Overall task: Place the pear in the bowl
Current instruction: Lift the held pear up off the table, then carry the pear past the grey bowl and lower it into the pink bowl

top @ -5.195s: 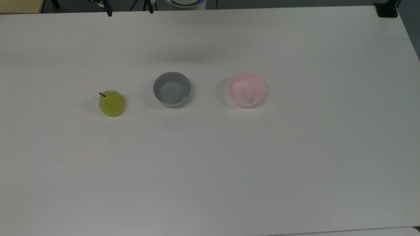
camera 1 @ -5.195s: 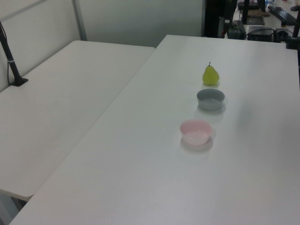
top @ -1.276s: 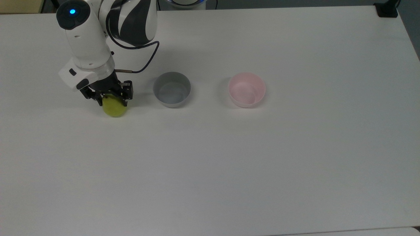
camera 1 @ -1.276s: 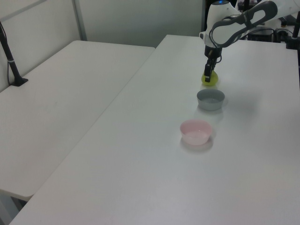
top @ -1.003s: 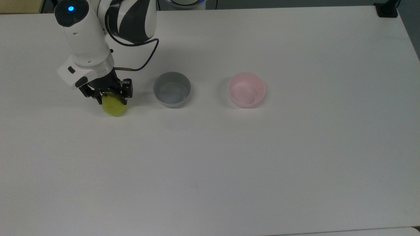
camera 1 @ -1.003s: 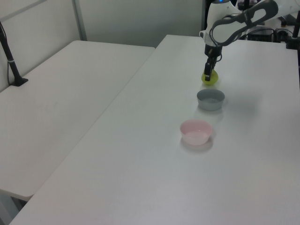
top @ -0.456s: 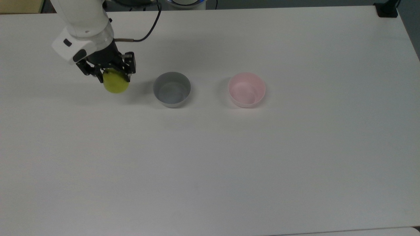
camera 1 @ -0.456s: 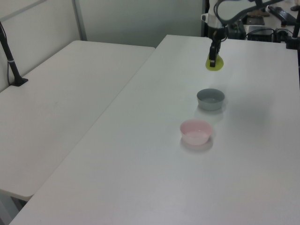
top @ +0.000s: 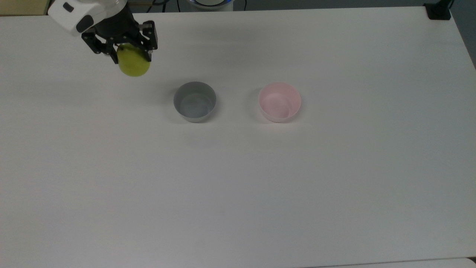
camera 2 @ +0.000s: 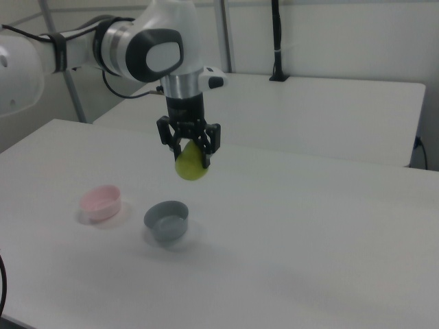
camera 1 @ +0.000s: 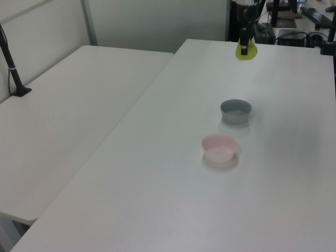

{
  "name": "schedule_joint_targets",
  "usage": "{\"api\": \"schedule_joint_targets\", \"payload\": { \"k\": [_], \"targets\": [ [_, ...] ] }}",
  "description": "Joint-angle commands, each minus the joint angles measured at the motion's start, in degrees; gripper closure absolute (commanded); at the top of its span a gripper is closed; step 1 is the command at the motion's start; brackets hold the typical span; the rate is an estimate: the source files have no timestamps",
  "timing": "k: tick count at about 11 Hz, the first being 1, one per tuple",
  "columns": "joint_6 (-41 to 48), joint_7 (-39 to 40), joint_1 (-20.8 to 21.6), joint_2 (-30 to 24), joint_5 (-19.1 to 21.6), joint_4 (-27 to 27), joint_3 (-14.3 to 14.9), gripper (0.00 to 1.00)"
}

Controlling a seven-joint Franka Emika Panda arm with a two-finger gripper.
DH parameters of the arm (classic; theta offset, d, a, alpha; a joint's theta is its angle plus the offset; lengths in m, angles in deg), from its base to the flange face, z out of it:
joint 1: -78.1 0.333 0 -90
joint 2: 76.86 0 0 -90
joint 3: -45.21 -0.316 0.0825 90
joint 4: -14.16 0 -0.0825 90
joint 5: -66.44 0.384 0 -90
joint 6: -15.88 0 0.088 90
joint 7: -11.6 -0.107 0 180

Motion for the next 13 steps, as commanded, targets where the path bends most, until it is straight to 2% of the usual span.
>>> {"api": "schedule_joint_targets", "payload": {
  "k": [1,4,8,13],
  "targets": [
    [5.8,-1.7,2.1,-1.9,-1.0,-2.4,0.3,1.0],
    [5.9,-2.2,5.3,-6.1,-0.3,-0.3,0.3,1.0],
    [4.9,-8.8,13.3,-9.0,-0.3,3.1,0.7,1.0],
    [-9.8,-16.4,20.6,-8.9,-0.3,12.7,0.1,1.0]
  ]
}}
